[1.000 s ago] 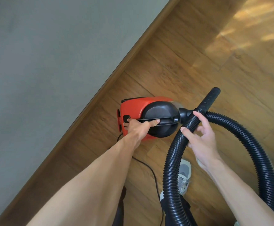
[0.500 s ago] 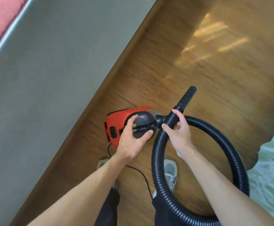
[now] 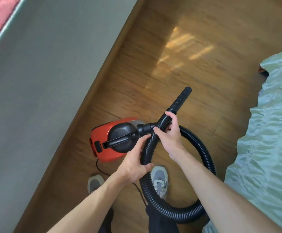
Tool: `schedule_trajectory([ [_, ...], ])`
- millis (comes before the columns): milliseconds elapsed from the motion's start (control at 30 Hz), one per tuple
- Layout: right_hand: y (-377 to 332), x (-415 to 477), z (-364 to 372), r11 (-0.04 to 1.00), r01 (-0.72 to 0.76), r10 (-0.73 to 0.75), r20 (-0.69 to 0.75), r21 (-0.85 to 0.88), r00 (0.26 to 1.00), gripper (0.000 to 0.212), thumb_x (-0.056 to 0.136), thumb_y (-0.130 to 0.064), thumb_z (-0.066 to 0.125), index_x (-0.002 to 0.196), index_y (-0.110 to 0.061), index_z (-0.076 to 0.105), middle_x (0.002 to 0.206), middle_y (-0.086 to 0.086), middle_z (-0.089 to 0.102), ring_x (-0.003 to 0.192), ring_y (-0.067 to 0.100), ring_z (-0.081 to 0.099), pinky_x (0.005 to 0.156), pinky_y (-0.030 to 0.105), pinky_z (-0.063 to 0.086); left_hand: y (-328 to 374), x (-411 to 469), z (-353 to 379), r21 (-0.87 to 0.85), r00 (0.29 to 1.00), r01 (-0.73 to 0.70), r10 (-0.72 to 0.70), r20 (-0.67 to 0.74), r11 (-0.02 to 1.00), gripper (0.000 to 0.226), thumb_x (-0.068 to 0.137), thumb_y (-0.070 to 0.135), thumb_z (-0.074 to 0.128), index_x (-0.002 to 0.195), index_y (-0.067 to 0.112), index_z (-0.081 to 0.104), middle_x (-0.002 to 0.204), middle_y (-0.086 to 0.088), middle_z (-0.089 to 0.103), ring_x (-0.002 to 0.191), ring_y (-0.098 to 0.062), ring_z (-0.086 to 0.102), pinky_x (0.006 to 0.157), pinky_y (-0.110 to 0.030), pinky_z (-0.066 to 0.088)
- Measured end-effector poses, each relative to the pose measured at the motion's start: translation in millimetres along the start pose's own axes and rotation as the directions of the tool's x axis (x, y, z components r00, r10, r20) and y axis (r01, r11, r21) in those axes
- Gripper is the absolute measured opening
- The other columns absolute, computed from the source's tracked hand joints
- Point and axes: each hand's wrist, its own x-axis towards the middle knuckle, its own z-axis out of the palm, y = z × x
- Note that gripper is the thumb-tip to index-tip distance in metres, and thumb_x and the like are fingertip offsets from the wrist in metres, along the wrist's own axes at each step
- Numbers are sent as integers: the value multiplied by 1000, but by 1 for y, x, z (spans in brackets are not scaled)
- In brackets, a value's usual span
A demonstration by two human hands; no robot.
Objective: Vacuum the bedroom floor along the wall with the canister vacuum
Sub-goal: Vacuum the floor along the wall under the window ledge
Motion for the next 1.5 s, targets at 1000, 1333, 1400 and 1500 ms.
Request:
schedule_trajectory([
  [1000,-18,-137,25,986,148,-145,44,-74,988,79,81,-1,64,136,-50,37,99,-4,54,85,16,60,85,40,56,-4,-138,-1,-75,998,-30,25,-65,997,84,80,4,72,137,52,33,87,7,71,86,-4,66,75,-9,48],
  [1333,-47,-126,73,847,403,-182,524,-347,832,79,80,-12,66,142,-47,33,134,-4,51,115,15,54,101,43,49,-22,-165,13,-411,909,16,-184,-374,912,87,79,8,76,140,52,32,97,15,71,94,-14,67,89,-29,54],
  [1400,-53,-111,70,815,451,-162,604,-364,780,77,82,-13,67,144,-44,33,134,-7,52,116,11,54,101,39,49,-18,-160,18,-457,898,-31,-176,-403,889,86,80,6,76,140,51,34,97,16,71,89,-17,68,83,-21,53],
  [1500,-63,-90,59,773,499,-100,701,-392,706,76,84,-17,70,142,-46,32,128,-11,54,94,1,60,88,28,50,-8,-153,29,-493,873,-72,-184,-452,867,84,81,4,76,142,45,35,102,24,68,91,-13,67,84,-20,51],
])
